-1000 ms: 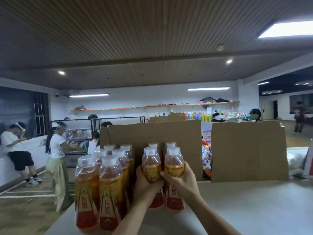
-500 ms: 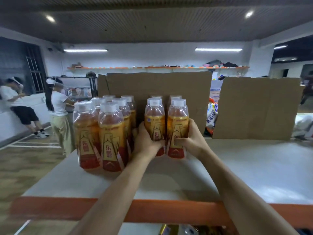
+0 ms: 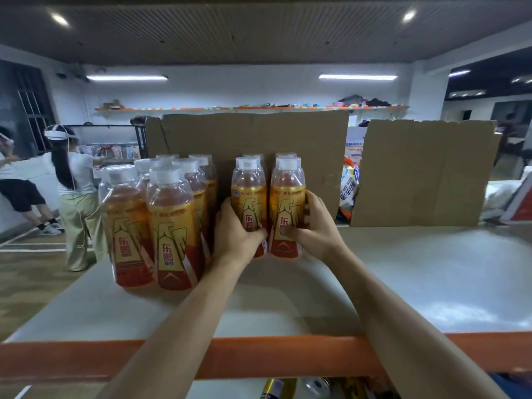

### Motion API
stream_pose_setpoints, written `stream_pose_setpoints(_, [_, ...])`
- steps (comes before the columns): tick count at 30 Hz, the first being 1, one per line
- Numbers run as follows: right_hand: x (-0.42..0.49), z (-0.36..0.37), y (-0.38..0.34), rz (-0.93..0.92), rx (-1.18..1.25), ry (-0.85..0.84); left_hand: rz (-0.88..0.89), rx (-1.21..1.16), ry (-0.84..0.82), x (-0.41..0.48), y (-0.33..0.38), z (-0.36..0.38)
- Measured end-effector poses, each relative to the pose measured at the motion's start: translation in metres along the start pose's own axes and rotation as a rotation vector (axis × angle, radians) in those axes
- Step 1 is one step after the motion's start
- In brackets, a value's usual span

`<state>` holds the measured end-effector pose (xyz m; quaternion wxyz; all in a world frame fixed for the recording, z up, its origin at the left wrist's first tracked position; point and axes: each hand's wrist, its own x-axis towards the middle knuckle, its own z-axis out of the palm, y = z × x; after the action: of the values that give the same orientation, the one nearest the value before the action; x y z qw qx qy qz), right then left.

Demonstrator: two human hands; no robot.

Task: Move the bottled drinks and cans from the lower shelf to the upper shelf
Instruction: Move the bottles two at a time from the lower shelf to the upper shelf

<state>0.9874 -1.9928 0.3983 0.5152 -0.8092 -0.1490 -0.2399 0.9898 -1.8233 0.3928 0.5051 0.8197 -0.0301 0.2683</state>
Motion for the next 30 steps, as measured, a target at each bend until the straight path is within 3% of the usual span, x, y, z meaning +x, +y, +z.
stream_pose_setpoints(16, [0.0,0.001,0.0,0.023,0.024,0.021,0.016,0.192,0.002,-0.007,0.004,-0.001])
stream_pose_setpoints(21, [-0.003,0.0,-0.003,0.003,0.009,0.012,-0.047,0.314,-0.009,-0.015,0.018,-0.001])
stream_pose_setpoints(30, [-0.004,-0.003,-0.005,0.038,0.009,-0.007,-0.189,0.284,-0.104,-0.026,0.031,-0.014])
